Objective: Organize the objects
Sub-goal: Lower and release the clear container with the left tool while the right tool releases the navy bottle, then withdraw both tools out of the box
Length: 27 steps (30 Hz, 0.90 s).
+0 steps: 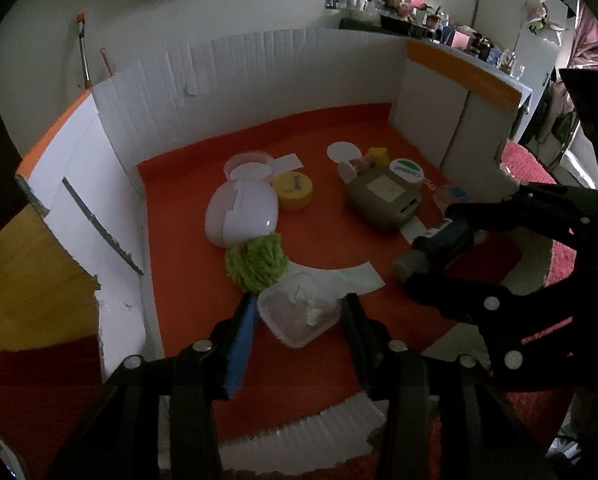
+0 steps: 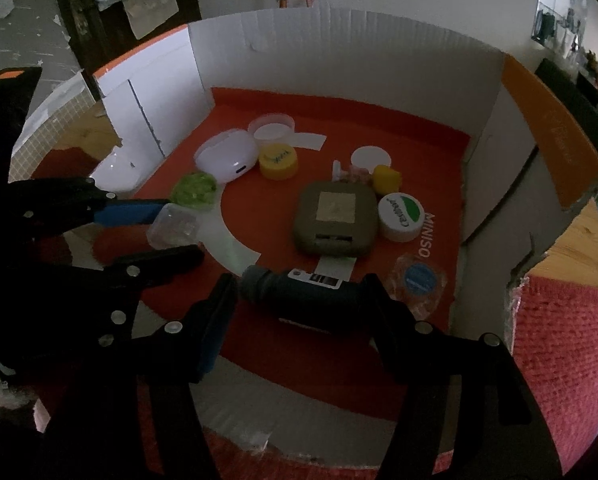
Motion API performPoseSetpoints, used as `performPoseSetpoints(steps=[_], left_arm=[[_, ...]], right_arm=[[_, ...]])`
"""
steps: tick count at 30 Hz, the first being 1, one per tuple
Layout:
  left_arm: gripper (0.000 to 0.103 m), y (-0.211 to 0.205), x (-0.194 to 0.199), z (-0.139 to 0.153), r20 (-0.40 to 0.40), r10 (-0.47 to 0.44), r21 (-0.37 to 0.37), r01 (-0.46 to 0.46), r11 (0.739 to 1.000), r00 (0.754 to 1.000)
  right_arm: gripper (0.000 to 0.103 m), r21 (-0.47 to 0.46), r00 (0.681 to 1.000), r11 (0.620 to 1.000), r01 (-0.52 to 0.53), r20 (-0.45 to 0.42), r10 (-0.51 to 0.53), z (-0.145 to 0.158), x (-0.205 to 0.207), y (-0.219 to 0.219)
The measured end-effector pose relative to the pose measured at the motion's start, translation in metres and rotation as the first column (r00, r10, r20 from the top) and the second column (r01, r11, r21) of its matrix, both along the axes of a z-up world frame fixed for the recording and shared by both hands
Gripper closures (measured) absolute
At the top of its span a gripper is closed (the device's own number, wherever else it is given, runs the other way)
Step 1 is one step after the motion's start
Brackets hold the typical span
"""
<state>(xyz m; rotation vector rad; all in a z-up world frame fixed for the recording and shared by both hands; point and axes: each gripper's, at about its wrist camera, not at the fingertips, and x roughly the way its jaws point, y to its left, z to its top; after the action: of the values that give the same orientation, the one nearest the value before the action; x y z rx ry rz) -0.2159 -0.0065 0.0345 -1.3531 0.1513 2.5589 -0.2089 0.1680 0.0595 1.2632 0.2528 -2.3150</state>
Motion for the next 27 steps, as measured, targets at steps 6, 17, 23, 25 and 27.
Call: performPoseSetpoints(steps=[6,17,23,25,27], left_arm=[[0.045,0.0,0.01,0.01,-0.051,0.011,-0.008,-0.011,1.0,0.999],[0.031,-0.005,0.035,0.023,-0.134,0.082,-0.009,-0.084,0.996,0.987],[0.028,-0.011,0.049,0.028,-0.173,0.146,0.027,-0.144,0.989,0.974],[0.024,-0.012,0.052,0.027,-0.181,0.161,0.031,-0.158,0.987,0.97],[0.022,-0.013,0.056,0.027,-0.192,0.173,0.033,-0.17,0.985,0.966]], right_arm=[[0.035,-0.007,1.0,1.0,0.002,-0.027,-0.002,0.009,0.009,0.004],[0.026,-0.079,0.993,0.996,0.053,-0.102,-0.06,0.027,0.031,0.013],[0.019,-0.139,0.983,0.984,0.115,-0.128,-0.133,0.031,0.041,0.022],[0.017,-0.146,0.98,0.981,0.126,-0.139,-0.146,0.031,0.044,0.024],[0.013,-0.14,0.976,0.981,0.134,-0.153,-0.155,0.03,0.048,0.023]])
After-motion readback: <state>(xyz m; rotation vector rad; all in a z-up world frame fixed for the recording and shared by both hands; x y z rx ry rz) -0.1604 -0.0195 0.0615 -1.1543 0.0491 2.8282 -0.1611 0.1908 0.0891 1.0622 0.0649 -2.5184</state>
